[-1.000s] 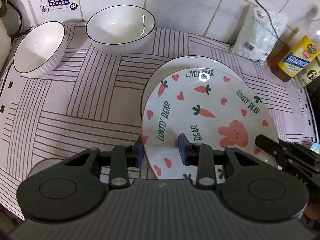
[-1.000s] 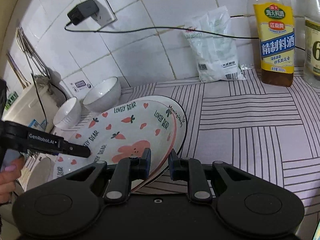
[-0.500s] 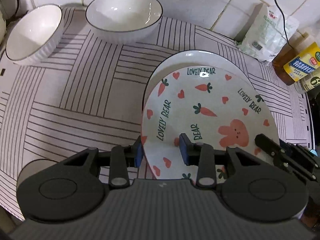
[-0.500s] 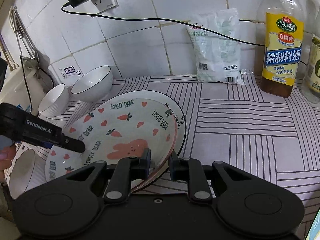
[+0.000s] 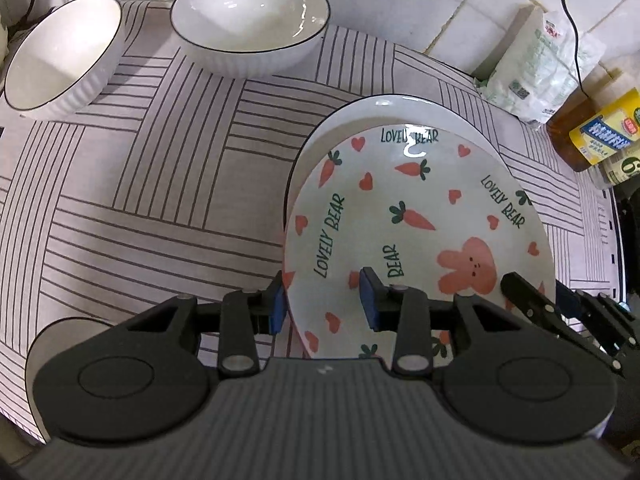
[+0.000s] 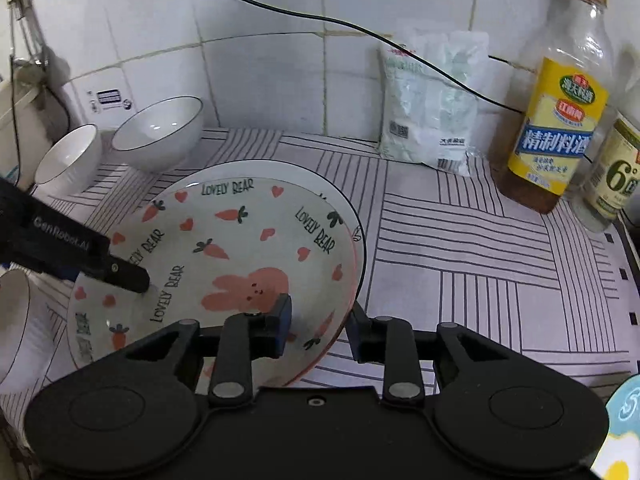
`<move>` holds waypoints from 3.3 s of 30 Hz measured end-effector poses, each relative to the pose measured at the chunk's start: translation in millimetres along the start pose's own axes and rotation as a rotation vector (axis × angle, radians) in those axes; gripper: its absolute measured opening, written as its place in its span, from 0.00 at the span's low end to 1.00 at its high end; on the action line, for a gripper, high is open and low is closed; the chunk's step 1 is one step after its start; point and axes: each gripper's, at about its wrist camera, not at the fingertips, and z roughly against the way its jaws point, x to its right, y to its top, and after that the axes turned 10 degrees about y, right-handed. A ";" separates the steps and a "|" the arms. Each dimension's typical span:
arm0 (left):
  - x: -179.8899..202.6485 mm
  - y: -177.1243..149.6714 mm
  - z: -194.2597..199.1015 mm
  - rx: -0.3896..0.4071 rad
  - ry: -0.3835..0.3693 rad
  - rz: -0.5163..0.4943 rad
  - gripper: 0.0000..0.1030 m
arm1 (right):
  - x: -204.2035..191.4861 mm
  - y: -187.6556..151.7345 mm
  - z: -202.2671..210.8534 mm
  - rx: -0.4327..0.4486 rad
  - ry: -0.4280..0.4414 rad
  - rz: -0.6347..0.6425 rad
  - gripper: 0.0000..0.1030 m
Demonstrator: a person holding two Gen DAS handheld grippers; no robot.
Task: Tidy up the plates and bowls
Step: 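Open the right gripper and release the bunny plate on the stack, then move the right gripper to the blue fried-egg plate rim, then grasp the blue egg plate rim with the right gripper and lift it toward the stack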
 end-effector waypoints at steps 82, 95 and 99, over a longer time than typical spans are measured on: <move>243.8 -150.3 64.7 0.167 -0.120 -0.639 0.82 | 152.3 -196.6 193.8 0.272 -0.502 -0.402 0.62; 277.8 -144.7 12.7 0.106 -0.218 -0.577 0.68 | 186.8 -213.3 178.3 0.297 -0.472 -0.529 0.62; 285.7 -141.3 8.4 0.073 -0.265 -0.577 0.48 | 195.4 -215.0 170.9 0.322 -0.414 -0.553 0.47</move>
